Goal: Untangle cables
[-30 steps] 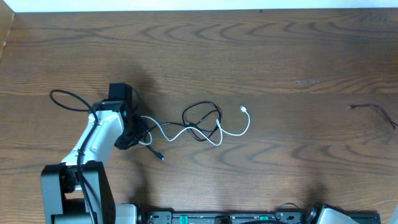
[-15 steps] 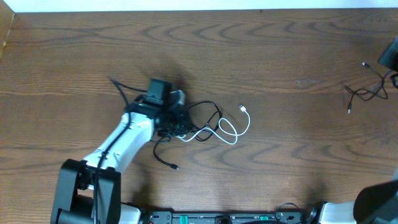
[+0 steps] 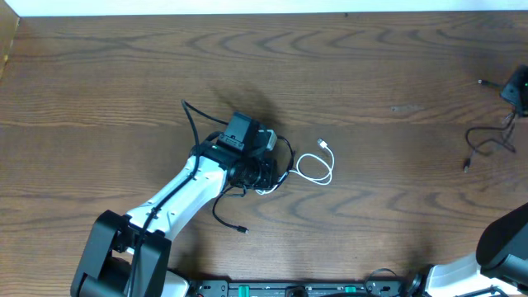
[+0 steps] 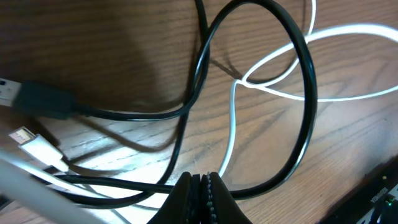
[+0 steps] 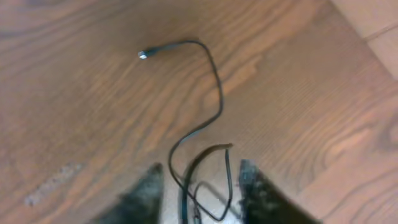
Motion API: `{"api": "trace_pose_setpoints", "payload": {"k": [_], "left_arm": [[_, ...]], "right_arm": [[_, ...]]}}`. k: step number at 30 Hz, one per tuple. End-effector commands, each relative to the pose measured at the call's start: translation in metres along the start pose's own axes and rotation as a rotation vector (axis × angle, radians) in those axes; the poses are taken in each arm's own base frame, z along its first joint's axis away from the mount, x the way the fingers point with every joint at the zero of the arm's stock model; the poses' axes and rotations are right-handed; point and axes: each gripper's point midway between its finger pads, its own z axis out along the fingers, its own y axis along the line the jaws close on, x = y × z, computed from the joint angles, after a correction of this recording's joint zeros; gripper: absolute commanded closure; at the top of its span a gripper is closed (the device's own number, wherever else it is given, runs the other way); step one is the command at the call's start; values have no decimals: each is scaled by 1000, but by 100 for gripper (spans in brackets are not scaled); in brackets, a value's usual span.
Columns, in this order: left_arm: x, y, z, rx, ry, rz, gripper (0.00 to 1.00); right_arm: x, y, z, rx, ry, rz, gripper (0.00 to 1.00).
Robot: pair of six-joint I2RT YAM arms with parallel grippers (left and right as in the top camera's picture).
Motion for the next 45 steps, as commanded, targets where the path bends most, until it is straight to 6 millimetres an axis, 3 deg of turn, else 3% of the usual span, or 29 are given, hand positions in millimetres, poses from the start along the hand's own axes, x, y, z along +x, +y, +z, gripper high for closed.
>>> {"api": "trace_pose_setpoints", "payload": {"k": [1,12,19,25,34,41,45], "left_arm": [[-3,-3,-3,4,-17,34,92],[-3,-4,-3,6,-21,36,92],[-9,-7,-3,20,-43,48,93],[-26,-26,-15,84,-103,89,93],[-60,-69,-73,157,-318,204,92],[-63,-87,-112,179,-437,260,92],[-62,-90,-120,187,-457,270,92]], "right_arm": [[3,-5,2,-17,17,28,47],[17,36,-4,-251,88,24,39],[46,65,-18,-413,215,17,30],[75,99,-41,-583,324,-80,27],[134,155,-71,-679,443,-352,23],[203,198,-88,-753,529,-618,13],[244,217,-85,-780,558,-711,16]]}}
